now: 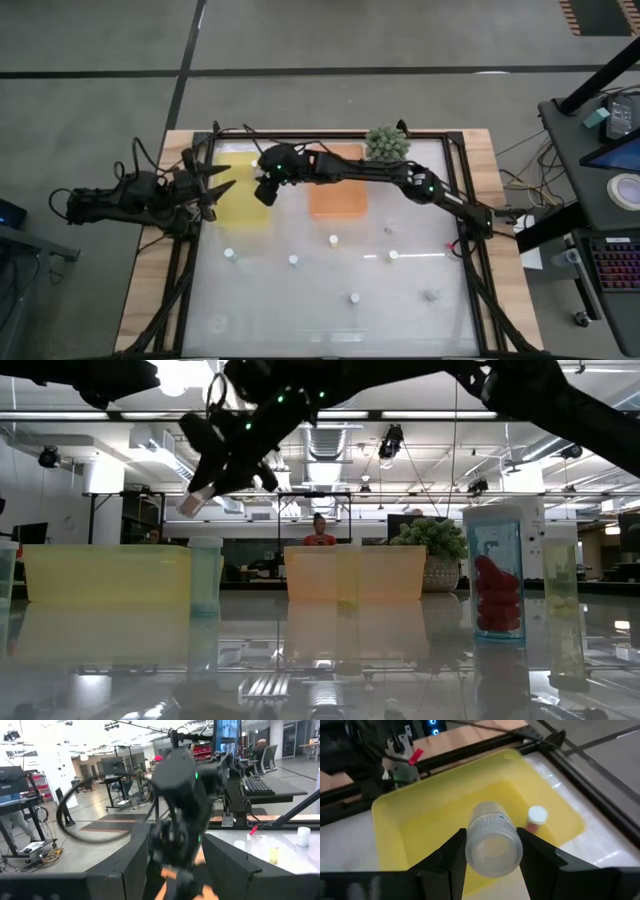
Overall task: Pick and place medicine bottles into bin by pill shape (circle, oval)
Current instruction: Put the top transparent capsule bottle into the yellow bin, then put the right green tablet bottle into the orange bin
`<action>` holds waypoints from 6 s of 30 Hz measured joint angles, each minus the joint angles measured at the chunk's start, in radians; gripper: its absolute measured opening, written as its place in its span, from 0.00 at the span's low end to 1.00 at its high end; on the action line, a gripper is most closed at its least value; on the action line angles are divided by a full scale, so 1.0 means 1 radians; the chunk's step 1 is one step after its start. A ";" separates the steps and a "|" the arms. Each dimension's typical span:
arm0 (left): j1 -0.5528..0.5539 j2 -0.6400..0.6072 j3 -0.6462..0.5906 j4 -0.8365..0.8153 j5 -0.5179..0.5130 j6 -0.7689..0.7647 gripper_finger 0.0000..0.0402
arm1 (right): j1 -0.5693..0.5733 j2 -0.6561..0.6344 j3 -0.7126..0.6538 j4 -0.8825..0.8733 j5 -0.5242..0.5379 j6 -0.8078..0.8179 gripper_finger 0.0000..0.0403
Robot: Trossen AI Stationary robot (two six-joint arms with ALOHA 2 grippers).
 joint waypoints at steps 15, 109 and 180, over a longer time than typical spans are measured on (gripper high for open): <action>-0.001 0.007 -0.001 0.001 0.001 0.001 0.43 | 0.003 0.114 0.000 0.061 -0.014 0.028 0.36; 0.000 0.034 -0.046 0.082 0.000 0.010 0.43 | 0.426 -0.504 -0.932 0.388 0.157 -0.061 0.52; 0.000 0.035 -0.061 0.107 0.000 0.053 0.43 | 0.319 -0.540 -0.890 0.388 0.083 -0.169 0.29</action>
